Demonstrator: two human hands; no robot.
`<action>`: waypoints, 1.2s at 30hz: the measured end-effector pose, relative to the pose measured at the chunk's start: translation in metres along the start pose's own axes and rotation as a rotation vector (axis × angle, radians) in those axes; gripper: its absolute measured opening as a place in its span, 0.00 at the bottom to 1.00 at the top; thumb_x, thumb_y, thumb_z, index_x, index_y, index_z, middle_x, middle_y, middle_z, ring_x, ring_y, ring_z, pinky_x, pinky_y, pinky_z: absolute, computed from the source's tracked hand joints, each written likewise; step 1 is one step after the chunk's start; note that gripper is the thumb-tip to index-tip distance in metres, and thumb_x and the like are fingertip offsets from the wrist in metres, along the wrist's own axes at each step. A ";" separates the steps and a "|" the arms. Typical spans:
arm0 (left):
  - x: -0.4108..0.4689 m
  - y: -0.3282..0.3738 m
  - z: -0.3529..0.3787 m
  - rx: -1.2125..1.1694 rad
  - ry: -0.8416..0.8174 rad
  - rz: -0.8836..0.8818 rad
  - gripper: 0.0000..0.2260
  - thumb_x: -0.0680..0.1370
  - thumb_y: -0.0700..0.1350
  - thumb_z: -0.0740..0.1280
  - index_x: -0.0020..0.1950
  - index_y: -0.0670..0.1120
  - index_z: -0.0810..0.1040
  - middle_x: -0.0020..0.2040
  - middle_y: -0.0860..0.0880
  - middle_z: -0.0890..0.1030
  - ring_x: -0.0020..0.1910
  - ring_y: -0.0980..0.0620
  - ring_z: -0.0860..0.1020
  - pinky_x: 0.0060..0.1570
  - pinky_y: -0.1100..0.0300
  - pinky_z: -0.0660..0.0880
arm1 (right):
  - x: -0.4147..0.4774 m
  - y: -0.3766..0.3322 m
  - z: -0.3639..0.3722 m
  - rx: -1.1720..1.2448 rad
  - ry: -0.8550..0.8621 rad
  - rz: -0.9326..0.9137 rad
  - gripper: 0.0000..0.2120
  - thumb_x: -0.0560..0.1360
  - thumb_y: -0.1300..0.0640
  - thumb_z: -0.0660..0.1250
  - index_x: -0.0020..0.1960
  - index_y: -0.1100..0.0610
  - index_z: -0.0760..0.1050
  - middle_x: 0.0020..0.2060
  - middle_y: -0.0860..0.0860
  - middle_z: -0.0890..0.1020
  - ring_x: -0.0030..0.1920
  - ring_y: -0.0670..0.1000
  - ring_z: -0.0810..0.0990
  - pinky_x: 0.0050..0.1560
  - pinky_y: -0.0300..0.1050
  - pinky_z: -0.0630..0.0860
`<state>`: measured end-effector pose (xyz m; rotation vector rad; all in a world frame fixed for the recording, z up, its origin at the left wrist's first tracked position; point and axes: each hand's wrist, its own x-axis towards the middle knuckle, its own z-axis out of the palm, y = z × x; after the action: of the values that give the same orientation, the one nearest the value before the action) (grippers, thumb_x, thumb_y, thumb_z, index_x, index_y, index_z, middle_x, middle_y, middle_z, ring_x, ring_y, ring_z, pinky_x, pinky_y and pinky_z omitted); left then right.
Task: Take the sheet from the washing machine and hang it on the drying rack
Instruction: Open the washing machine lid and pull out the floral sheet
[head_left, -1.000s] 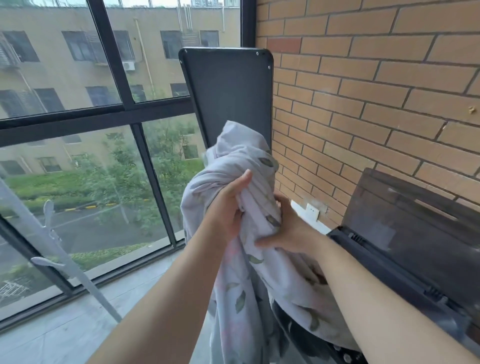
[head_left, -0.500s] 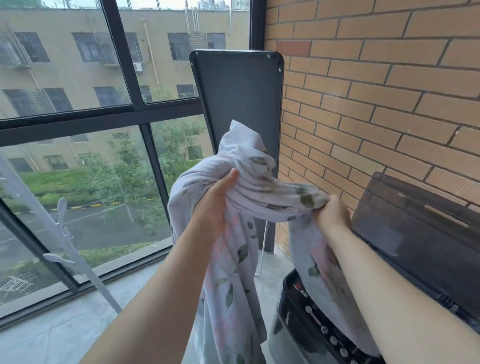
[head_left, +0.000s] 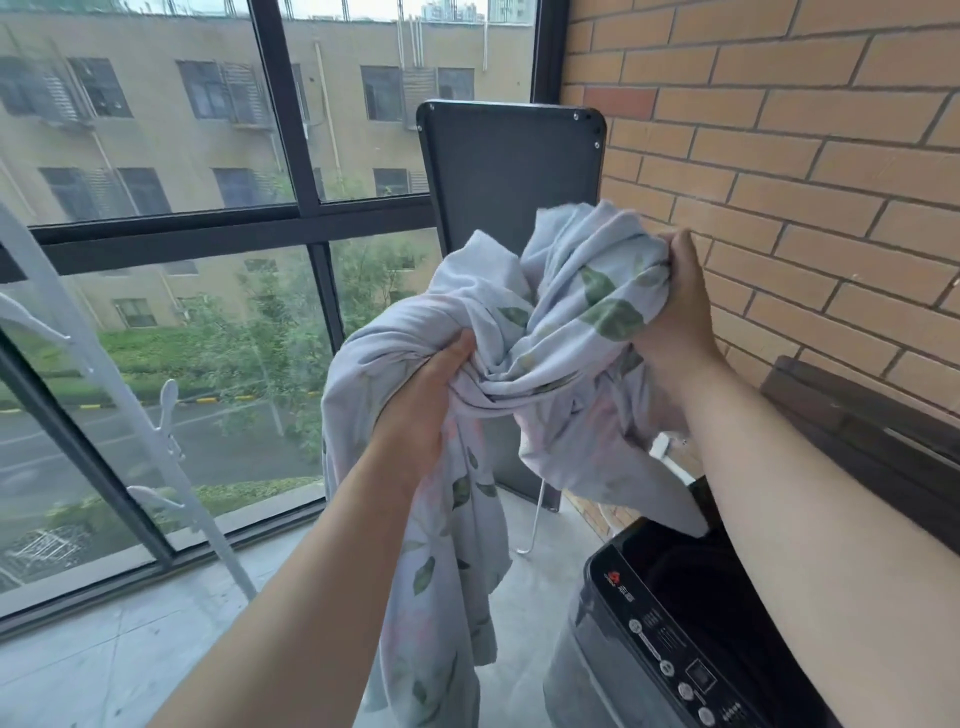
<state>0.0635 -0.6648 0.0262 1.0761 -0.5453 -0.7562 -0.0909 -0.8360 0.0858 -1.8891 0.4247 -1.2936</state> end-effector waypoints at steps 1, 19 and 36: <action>-0.002 0.002 -0.003 -0.004 -0.002 0.018 0.18 0.78 0.49 0.71 0.66 0.44 0.80 0.62 0.46 0.83 0.62 0.48 0.81 0.69 0.48 0.72 | -0.004 0.017 0.001 -0.020 -0.037 0.104 0.18 0.72 0.62 0.74 0.51 0.54 0.66 0.45 0.45 0.75 0.43 0.44 0.73 0.43 0.41 0.74; -0.005 -0.041 0.064 0.198 0.007 -0.330 0.24 0.72 0.61 0.75 0.64 0.54 0.75 0.61 0.56 0.79 0.58 0.53 0.76 0.62 0.54 0.67 | -0.098 0.059 -0.007 -0.584 -0.799 0.682 0.18 0.73 0.63 0.67 0.62 0.61 0.78 0.57 0.55 0.83 0.59 0.56 0.80 0.62 0.54 0.78; -0.009 -0.131 0.216 0.353 -0.178 -0.414 0.35 0.65 0.68 0.75 0.68 0.57 0.76 0.62 0.53 0.81 0.62 0.49 0.77 0.66 0.44 0.71 | -0.089 0.122 -0.192 -1.114 -0.191 0.886 0.19 0.78 0.61 0.62 0.69 0.60 0.72 0.68 0.57 0.72 0.66 0.60 0.72 0.63 0.55 0.74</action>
<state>-0.1348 -0.8175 -0.0109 1.4836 -0.6311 -1.1542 -0.2810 -0.9350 -0.0314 -2.1373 1.8924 -0.2111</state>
